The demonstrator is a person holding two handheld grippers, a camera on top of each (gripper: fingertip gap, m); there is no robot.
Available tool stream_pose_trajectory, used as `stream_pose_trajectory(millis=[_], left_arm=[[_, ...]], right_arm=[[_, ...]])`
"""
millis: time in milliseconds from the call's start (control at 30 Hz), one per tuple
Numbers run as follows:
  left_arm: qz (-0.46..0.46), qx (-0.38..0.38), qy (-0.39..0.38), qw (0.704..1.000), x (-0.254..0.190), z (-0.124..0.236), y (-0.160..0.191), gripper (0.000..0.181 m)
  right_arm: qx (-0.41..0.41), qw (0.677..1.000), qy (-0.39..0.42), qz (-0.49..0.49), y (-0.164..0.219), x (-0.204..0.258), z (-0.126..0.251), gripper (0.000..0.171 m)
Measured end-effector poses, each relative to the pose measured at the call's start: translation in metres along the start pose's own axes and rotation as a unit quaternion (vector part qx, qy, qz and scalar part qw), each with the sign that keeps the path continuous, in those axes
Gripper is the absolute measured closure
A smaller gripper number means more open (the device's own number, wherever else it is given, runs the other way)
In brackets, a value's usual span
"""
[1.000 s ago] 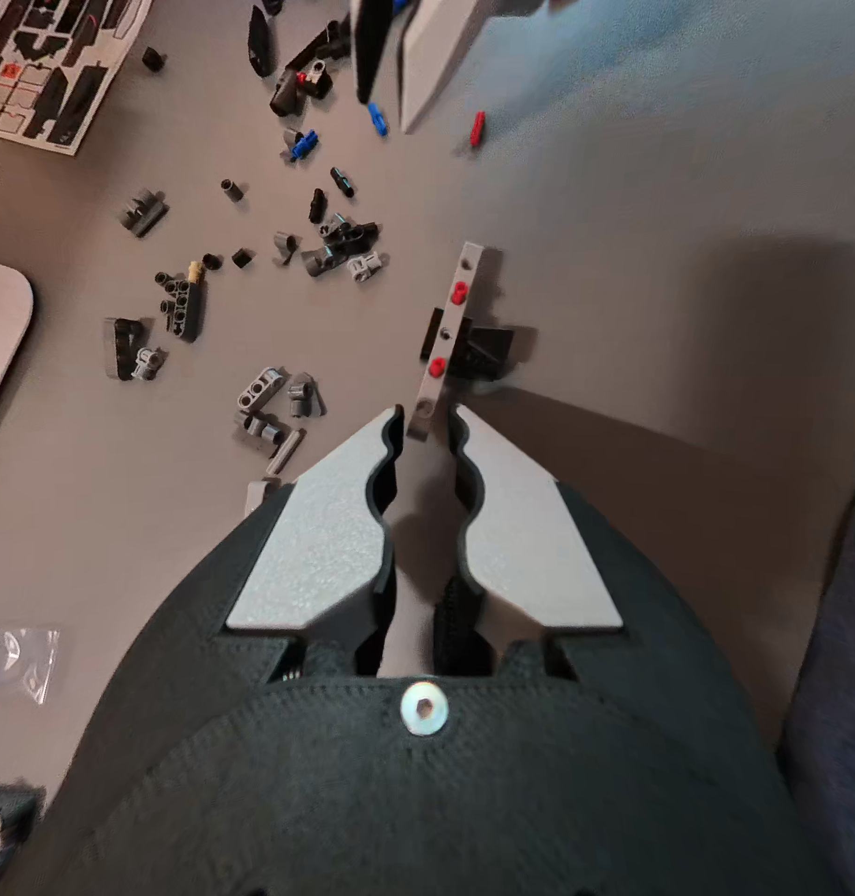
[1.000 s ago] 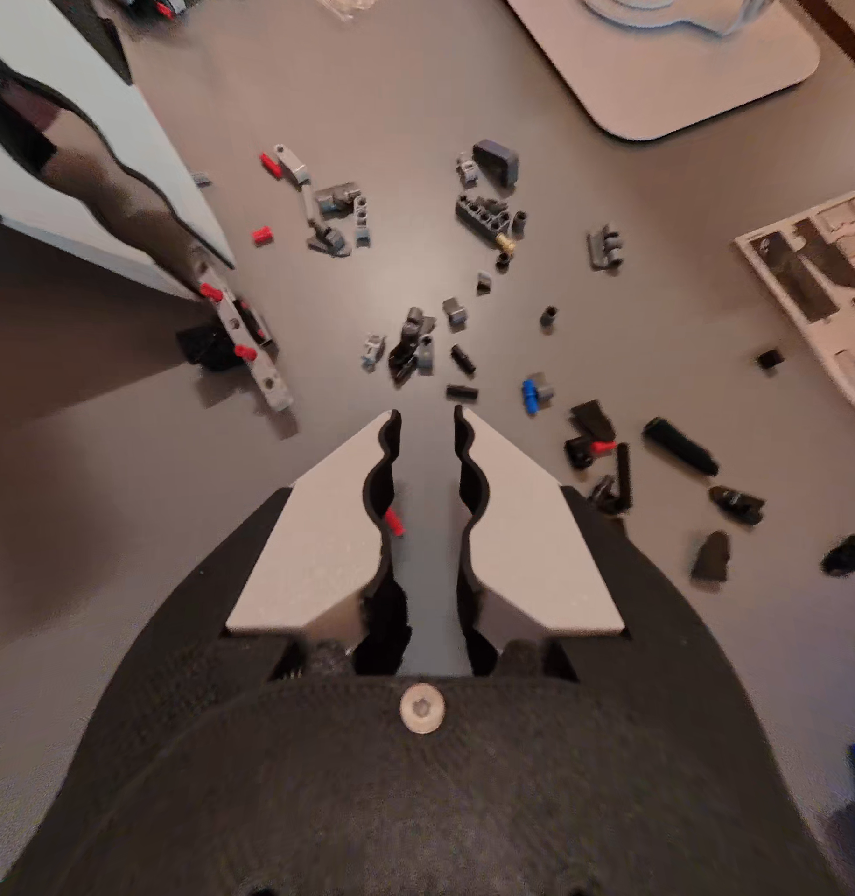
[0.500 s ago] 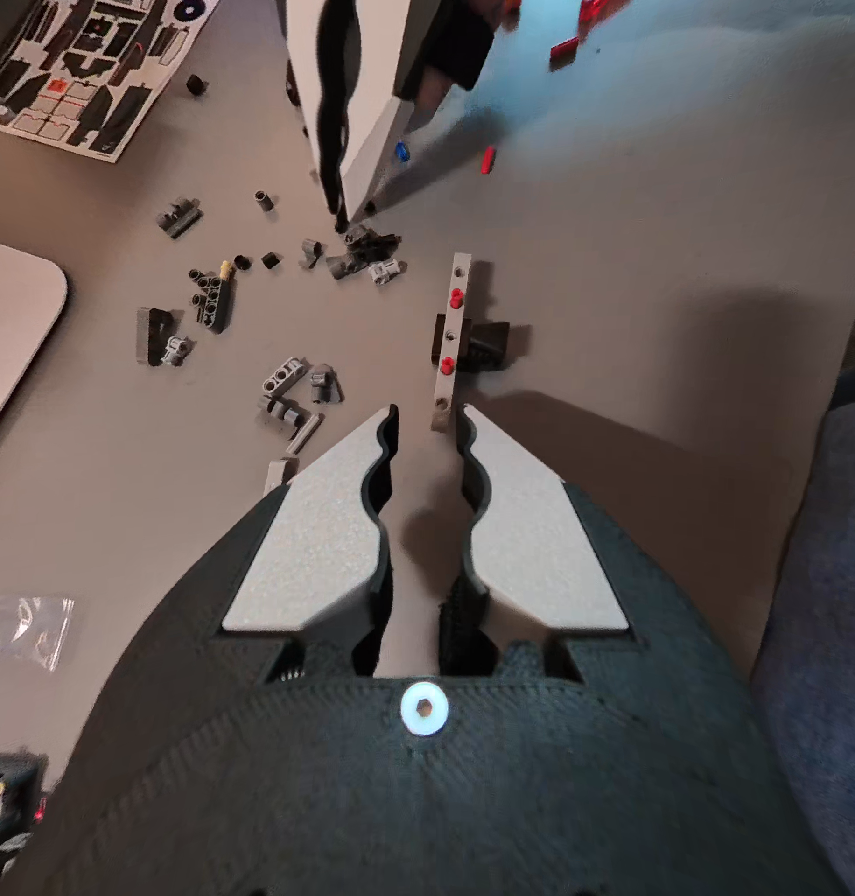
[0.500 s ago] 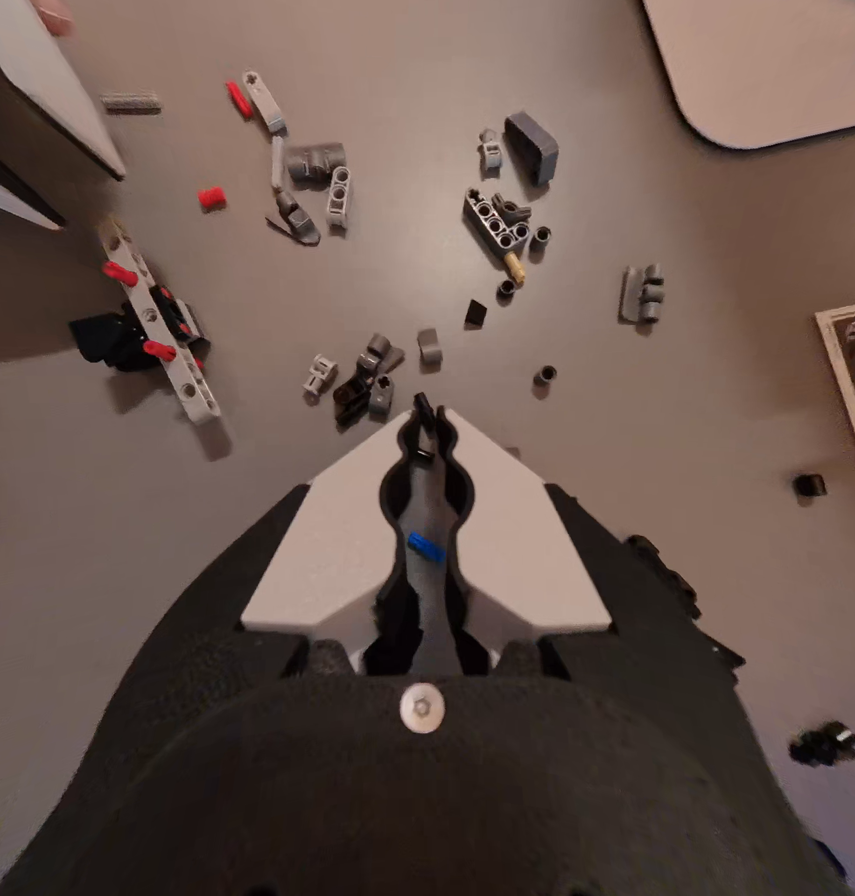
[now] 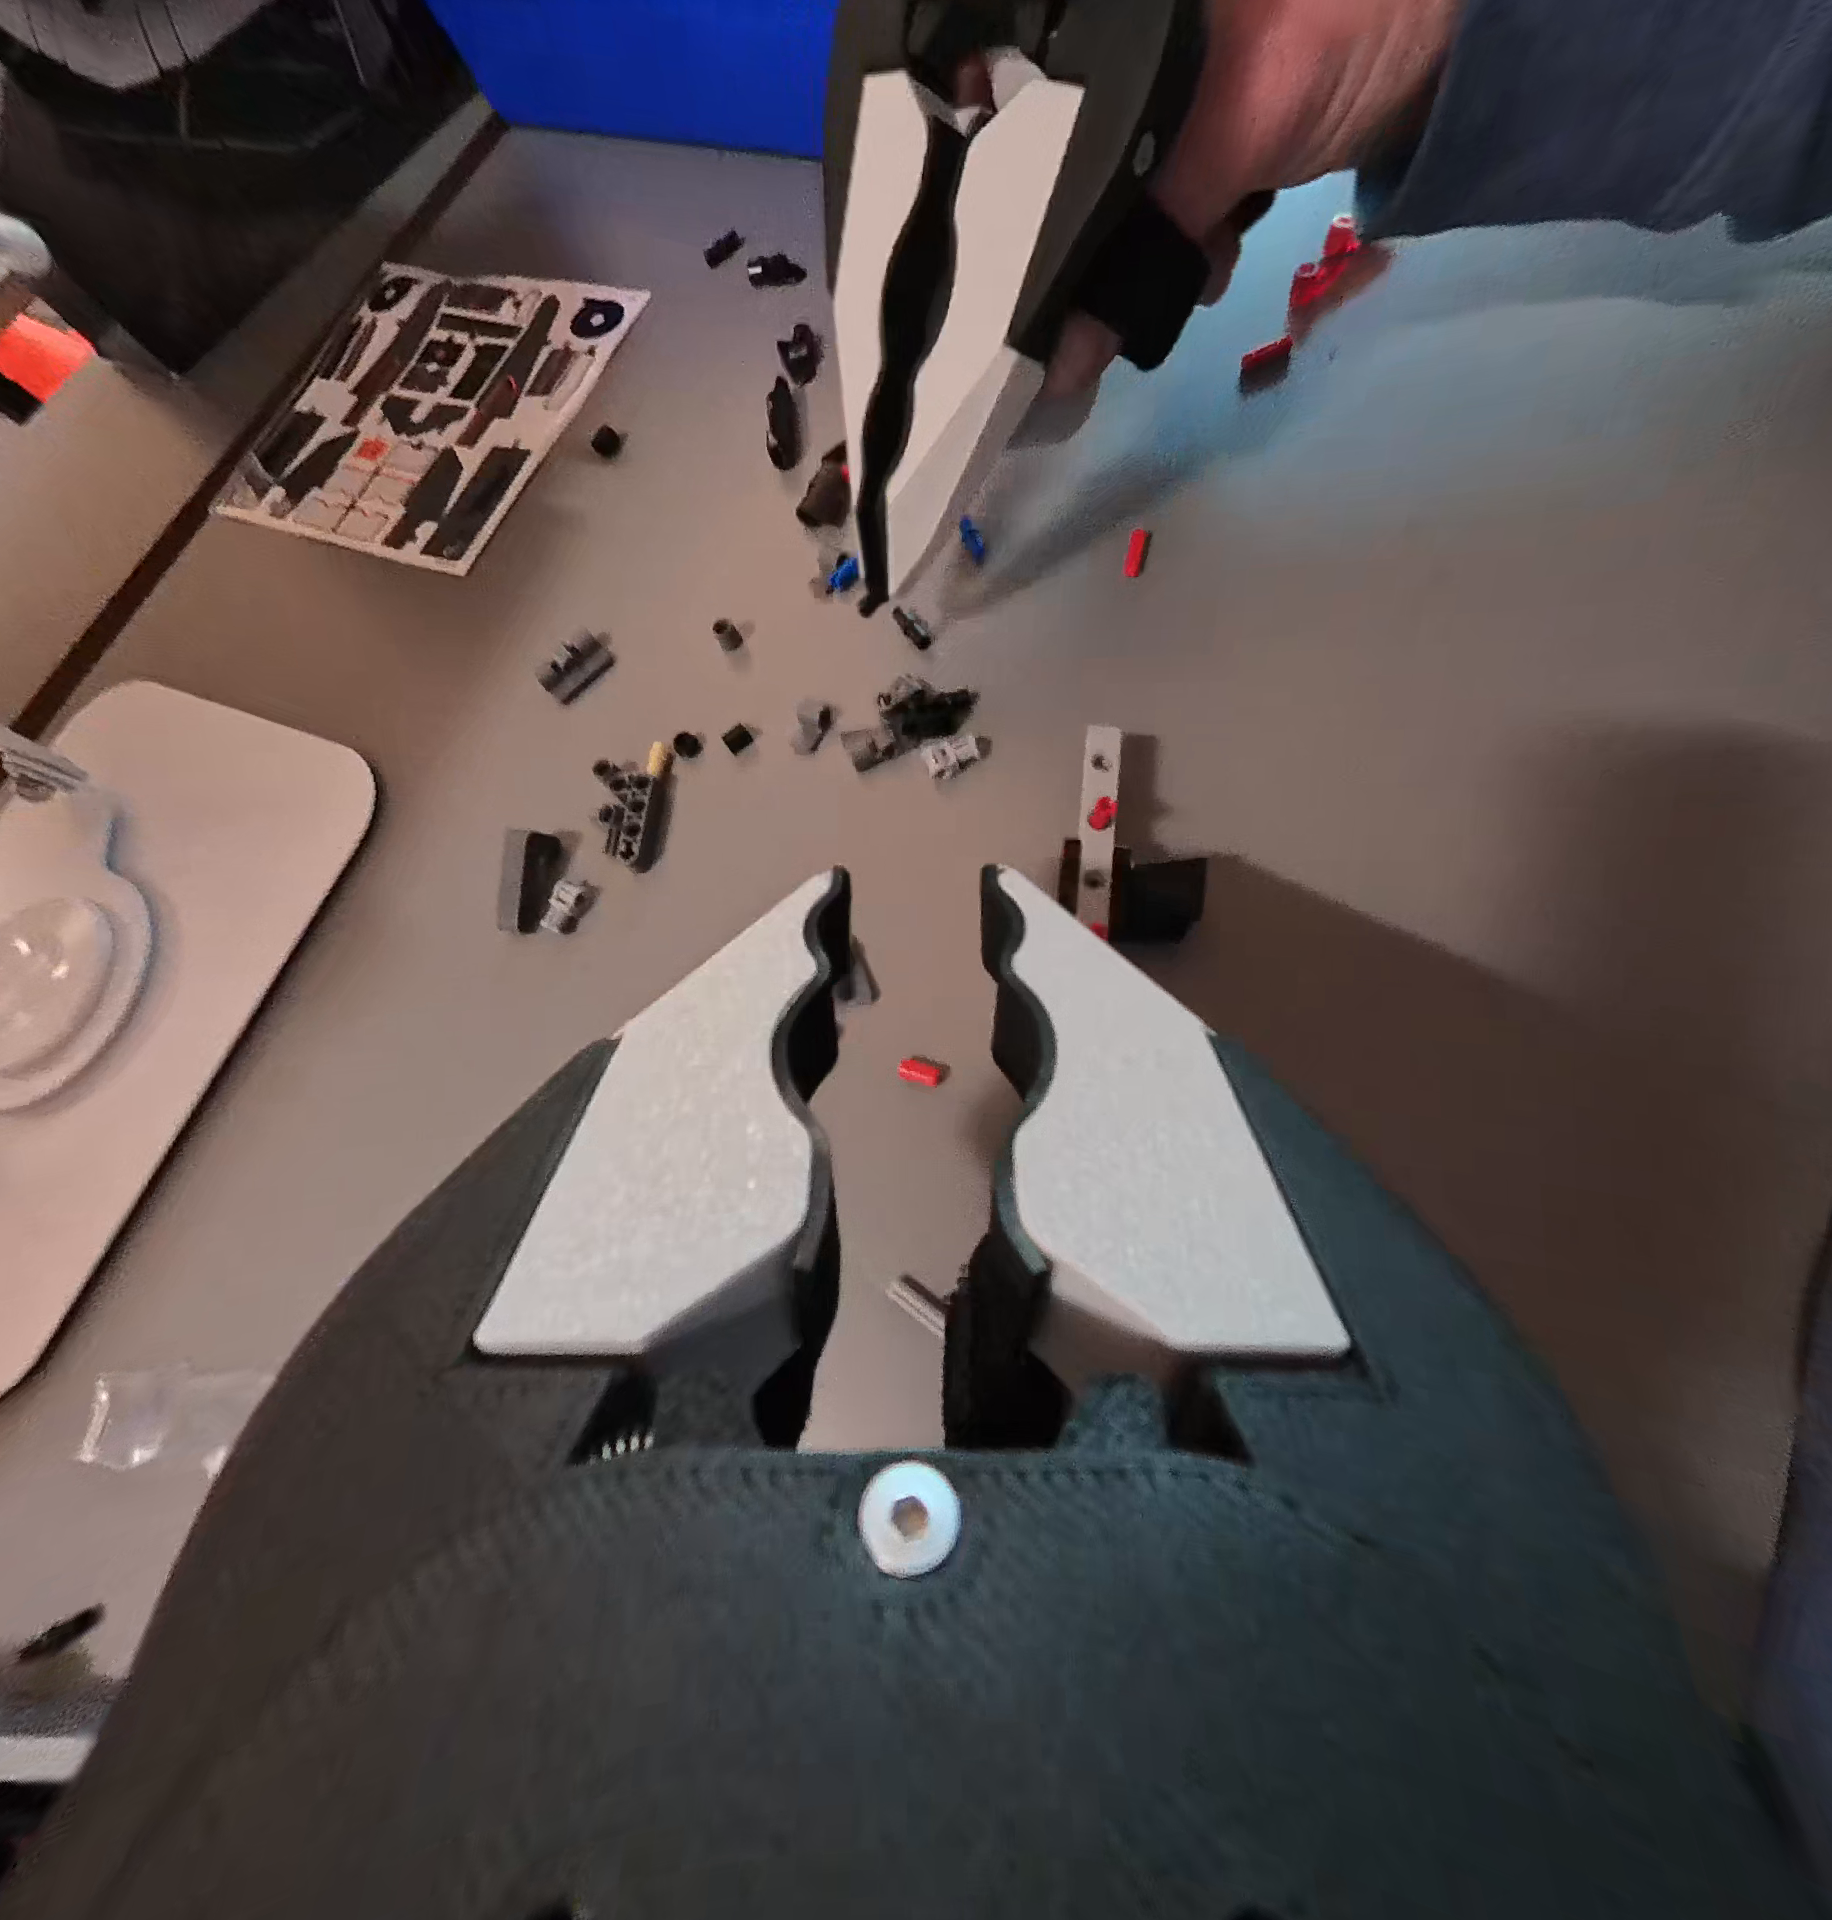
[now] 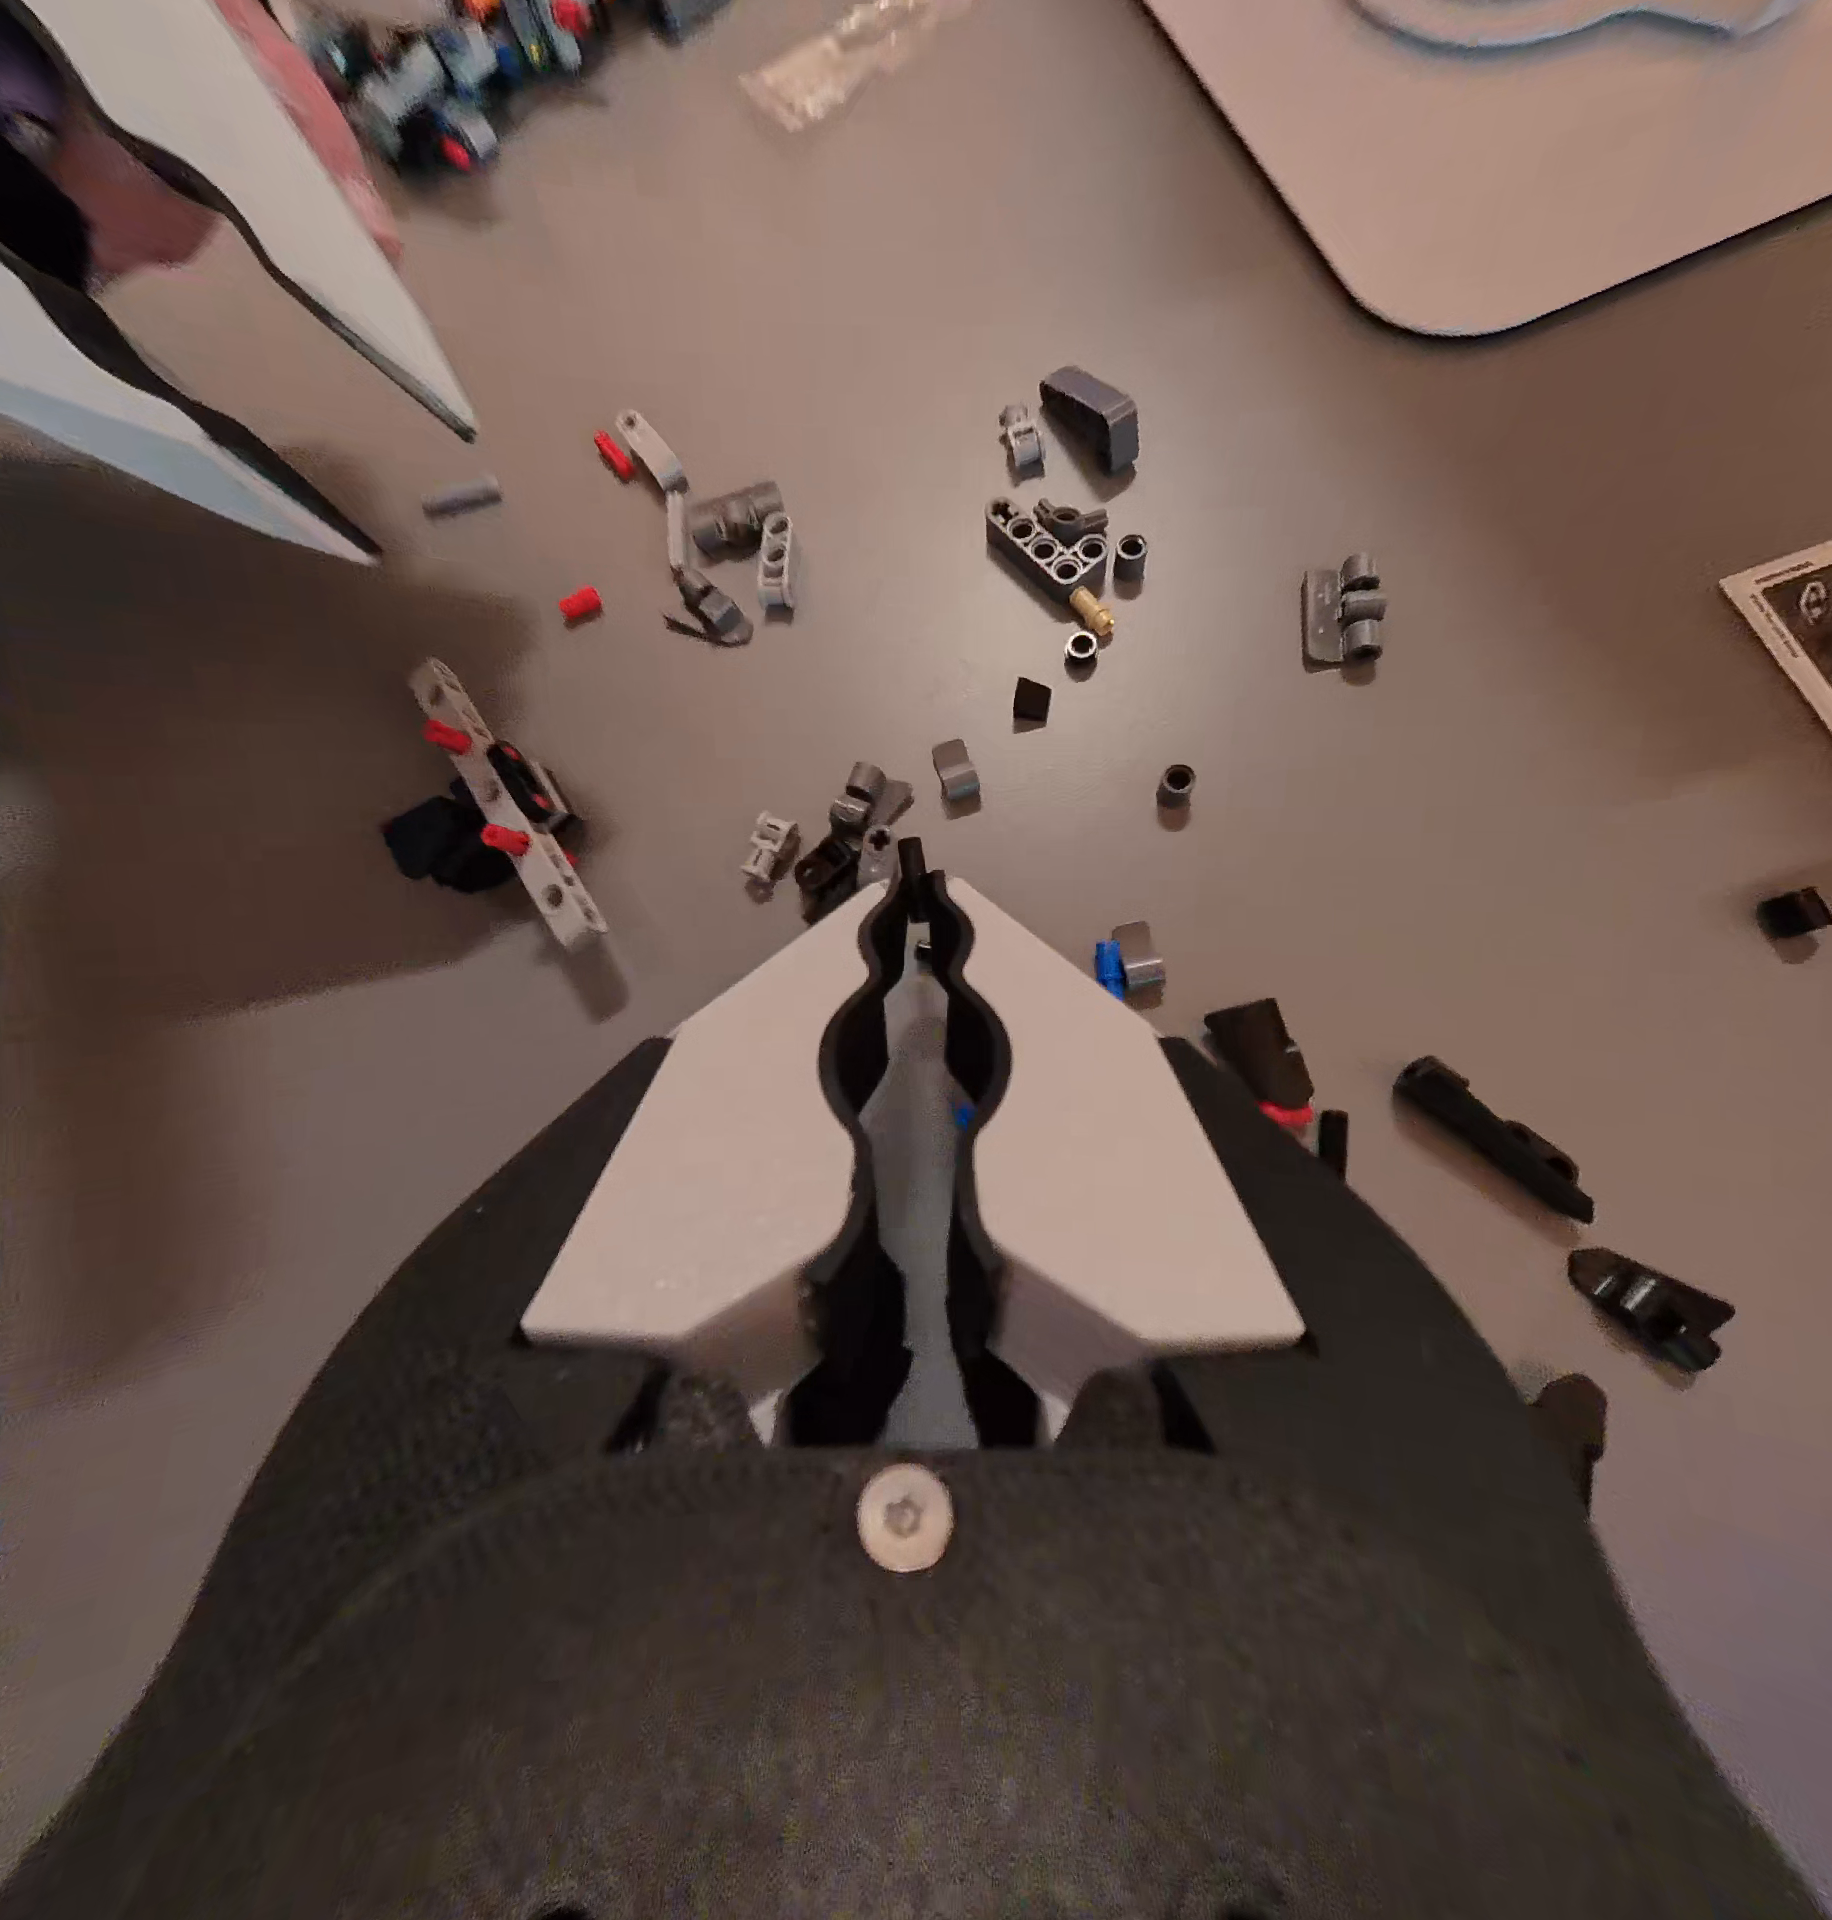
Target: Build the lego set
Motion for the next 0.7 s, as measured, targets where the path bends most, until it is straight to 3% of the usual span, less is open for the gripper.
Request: stream_pose_trajectory(millis=[300, 500, 700], left_arm=[[-0.064, -0.053, 0.004, 0.997, 0.002, 0.003, -0.037, 0.155], [-0.153, -0.09, 0.015, 0.984, -0.005, 0.0, -0.065, 0.152], [-0.238, -0.09, 0.053, 0.966, -0.026, -0.008, -0.07, 0.153]], right_arm=[[-0.143, 0.981, -0.072, -0.106, -0.027, 0.013, 0.04, 0.171], [-0.18, 0.959, -0.159, -0.149, -0.04, 0.025, 0.05, 0.171], [-0.193, 0.939, -0.223, -0.176, -0.047, 0.033, 0.052, 0.171]])
Point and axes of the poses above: each gripper's, where its closed fingertips meet, z back along the fingers, y out of its underside, x = y × z across the jaws, the point moved 6 cm from there along z, back along the fingers, and after that the axes turned 15 degrees about z, right-handed, at the moved point
